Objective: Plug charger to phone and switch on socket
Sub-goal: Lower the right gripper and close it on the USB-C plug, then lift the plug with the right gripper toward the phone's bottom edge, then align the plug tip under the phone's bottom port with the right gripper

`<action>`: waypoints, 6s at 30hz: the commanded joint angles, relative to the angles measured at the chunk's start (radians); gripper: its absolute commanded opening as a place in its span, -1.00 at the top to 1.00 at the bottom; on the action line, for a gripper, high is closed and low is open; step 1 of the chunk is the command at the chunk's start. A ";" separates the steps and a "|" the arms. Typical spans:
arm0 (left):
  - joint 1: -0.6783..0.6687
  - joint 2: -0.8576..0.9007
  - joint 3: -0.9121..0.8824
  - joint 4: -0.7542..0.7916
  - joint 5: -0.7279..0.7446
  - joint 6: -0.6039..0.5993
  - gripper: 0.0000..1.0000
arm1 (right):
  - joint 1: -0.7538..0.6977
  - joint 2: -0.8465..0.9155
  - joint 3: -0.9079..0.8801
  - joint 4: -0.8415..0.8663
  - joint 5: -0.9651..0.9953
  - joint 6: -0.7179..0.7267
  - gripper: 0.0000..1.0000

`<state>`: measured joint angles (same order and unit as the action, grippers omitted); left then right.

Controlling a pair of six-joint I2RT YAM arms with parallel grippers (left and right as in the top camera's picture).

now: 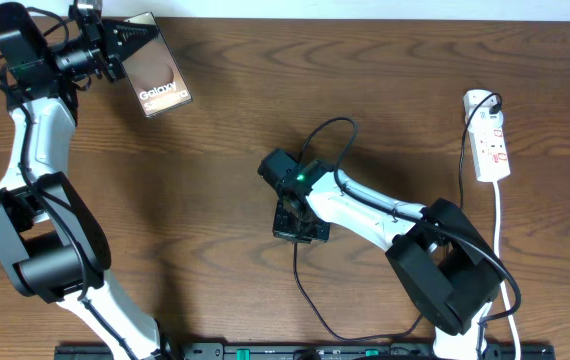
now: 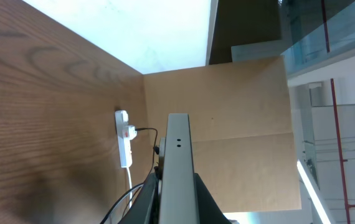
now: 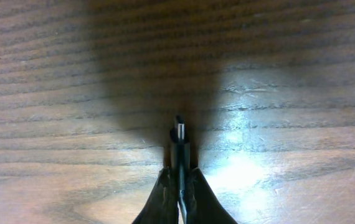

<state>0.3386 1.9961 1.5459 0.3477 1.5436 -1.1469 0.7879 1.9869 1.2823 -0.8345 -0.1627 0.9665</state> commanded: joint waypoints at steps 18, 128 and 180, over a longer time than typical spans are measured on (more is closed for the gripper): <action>0.003 -0.027 0.006 0.006 0.029 0.010 0.86 | -0.101 -0.002 -0.013 0.412 -0.537 -0.663 0.98; -0.190 -0.027 0.006 0.089 0.019 0.100 0.86 | -0.225 -0.002 -0.013 1.482 -1.032 -0.179 0.98; -0.190 -0.027 0.006 0.088 0.027 0.096 0.85 | -0.234 -0.002 -0.013 1.481 -0.977 -0.090 0.98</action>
<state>0.1501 1.9961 1.5459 0.4271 1.5429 -1.0496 0.5484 1.9877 1.2663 0.6445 -1.1728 0.8486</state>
